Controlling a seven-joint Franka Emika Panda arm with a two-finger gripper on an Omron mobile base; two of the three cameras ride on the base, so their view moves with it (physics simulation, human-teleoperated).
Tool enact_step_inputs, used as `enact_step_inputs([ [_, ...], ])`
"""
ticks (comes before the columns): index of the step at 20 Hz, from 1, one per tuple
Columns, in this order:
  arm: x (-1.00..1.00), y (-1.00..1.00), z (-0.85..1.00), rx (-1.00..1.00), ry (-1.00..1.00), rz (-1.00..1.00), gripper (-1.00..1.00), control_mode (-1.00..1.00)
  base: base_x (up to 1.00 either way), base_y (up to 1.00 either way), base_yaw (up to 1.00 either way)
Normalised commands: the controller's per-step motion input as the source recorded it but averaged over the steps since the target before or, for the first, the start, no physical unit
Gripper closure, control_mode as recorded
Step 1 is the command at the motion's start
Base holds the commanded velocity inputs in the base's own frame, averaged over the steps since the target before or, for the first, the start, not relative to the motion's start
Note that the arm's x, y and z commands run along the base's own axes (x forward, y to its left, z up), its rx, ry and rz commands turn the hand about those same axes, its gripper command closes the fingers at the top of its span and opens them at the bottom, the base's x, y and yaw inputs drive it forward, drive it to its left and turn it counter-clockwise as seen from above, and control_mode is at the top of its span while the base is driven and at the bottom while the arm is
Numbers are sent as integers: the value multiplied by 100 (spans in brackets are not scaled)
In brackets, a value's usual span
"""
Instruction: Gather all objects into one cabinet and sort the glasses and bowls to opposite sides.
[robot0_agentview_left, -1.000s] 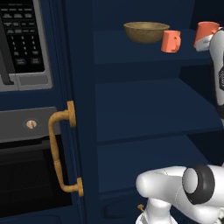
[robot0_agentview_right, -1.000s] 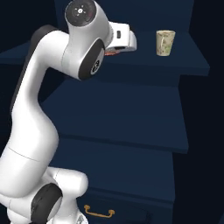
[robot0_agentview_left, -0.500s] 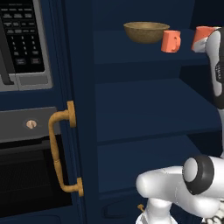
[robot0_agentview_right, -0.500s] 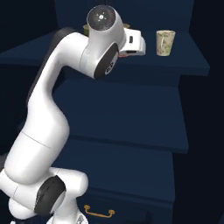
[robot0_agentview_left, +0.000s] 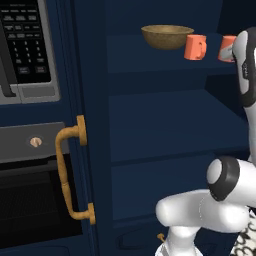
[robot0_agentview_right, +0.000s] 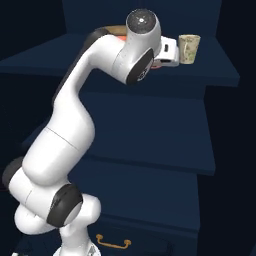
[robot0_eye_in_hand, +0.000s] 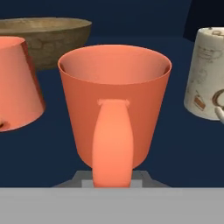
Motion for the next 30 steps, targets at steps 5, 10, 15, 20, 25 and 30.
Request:
enact_step_inputs([
  [5,46,-28,-6,5,5,0,100,-100,0,0,0],
  [10,43,-14,-9,6,4,0,100,-100,0,0,0],
  [15,39,-4,-18,7,5,0,100,-100,0,0,0],
  [20,32,-8,-31,5,3,0,100,-100,0,0,0],
  [25,9,-7,-33,2,2,0,100,-100,0,0,0],
  [30,0,-9,-34,0,1,0,100,-100,0,0,0],
])
